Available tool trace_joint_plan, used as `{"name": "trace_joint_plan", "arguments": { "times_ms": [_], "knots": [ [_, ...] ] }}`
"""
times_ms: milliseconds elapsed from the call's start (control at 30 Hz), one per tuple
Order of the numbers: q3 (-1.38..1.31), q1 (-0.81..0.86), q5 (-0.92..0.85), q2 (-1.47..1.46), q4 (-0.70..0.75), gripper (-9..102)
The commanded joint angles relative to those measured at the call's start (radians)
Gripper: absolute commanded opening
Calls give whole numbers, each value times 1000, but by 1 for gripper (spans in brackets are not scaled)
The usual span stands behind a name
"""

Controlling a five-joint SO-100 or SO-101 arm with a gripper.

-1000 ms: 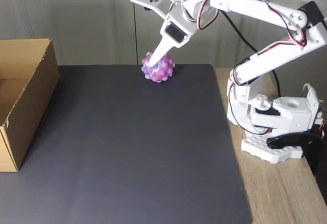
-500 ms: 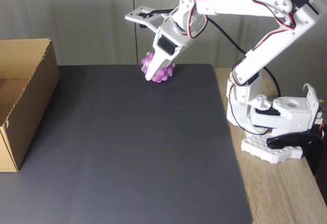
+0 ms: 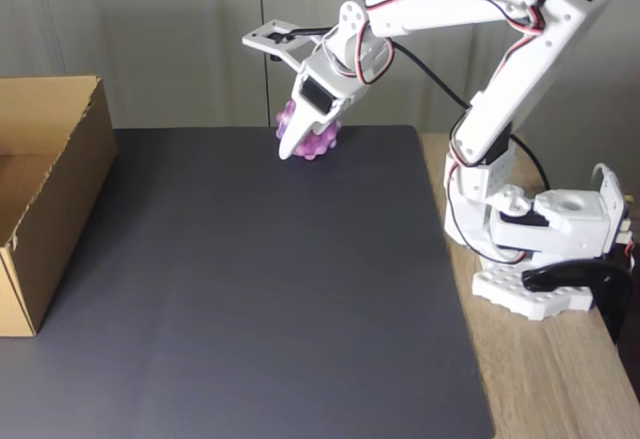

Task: Grasp a ball and put it in the box.

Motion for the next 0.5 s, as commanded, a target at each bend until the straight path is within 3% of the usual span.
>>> {"name": "trace_joint_plan", "arguments": {
  "times_ms": [0,367,467],
  "knots": [
    [-40,6,9,-18,-28,24],
    [-41,-40,25,-49,-37,0],
    [-38,-46,21,-51,-41,0]
  ]
}}
